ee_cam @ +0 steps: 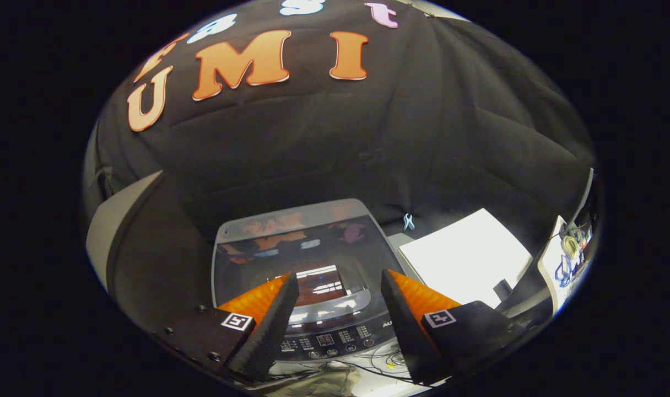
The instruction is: Put the clothes into the washing machine and then close the washing machine lid.
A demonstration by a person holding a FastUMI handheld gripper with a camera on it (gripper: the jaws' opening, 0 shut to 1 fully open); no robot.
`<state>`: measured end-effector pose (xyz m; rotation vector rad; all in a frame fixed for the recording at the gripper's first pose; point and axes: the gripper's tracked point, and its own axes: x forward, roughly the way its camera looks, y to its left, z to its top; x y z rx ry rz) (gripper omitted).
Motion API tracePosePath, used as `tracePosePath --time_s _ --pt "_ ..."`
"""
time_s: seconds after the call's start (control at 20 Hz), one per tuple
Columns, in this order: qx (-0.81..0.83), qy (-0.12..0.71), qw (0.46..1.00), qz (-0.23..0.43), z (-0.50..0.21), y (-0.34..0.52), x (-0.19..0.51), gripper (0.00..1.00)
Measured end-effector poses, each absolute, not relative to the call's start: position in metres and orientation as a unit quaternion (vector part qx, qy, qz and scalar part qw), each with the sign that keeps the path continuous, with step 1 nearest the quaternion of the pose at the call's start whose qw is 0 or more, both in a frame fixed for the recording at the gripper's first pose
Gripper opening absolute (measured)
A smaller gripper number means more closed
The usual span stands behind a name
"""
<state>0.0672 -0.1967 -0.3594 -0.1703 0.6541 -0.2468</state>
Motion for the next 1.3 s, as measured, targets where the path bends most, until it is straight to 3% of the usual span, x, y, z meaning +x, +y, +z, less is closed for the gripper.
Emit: tracePosePath --time_s 0.8,1.3 --pt "-0.089 0.126 0.987 -0.045 -0.119 -0.091 0.063 0.97" --pt "-0.080 0.089 0.992 -0.038 -0.073 -0.067 0.051 0.97"
